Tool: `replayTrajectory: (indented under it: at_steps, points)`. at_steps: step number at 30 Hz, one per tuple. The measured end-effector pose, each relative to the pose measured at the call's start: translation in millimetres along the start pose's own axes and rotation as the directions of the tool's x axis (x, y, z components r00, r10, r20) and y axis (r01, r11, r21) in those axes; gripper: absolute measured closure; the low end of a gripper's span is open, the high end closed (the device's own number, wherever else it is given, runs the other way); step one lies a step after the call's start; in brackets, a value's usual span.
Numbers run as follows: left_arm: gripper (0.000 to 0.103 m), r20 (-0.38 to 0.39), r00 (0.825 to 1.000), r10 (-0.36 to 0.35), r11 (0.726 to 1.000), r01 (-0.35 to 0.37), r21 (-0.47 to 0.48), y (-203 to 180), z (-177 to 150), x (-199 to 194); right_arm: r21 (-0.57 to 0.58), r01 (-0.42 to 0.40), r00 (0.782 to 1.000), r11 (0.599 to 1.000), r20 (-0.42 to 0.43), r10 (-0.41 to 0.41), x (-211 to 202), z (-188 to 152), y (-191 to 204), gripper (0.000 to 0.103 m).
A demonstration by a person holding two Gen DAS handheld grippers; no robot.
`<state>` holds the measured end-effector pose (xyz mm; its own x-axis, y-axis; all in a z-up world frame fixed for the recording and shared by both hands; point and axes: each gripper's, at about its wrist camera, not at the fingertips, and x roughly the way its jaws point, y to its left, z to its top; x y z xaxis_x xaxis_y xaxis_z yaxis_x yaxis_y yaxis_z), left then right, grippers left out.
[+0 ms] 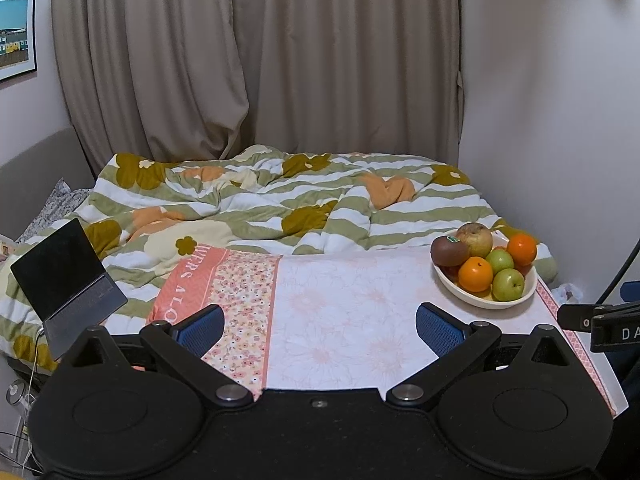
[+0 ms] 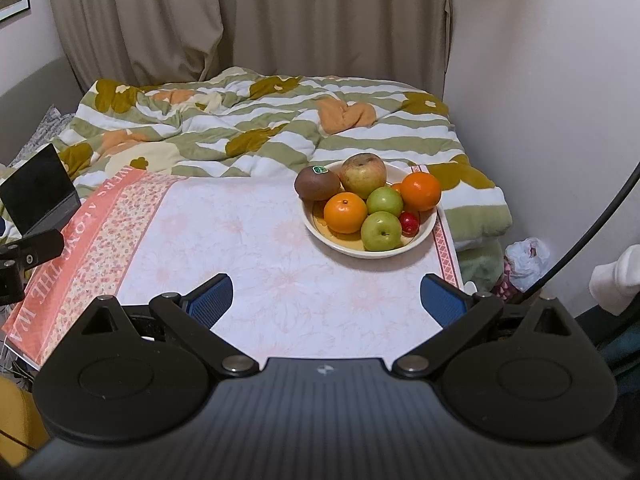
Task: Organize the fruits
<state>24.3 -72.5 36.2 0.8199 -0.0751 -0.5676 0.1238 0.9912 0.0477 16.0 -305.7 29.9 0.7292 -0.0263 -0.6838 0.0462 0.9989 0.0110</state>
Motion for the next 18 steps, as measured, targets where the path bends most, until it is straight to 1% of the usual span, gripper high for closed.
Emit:
replayTrajectory:
  at_steps: [18]
  points:
    - [0.000,-0.007,1.000,0.003,1.000,-0.003,-0.001,0.7,-0.1,0.3,0.007,-0.004,1.000,1.000,-0.004,0.004,-1.0,-3.1,2.6,0.000]
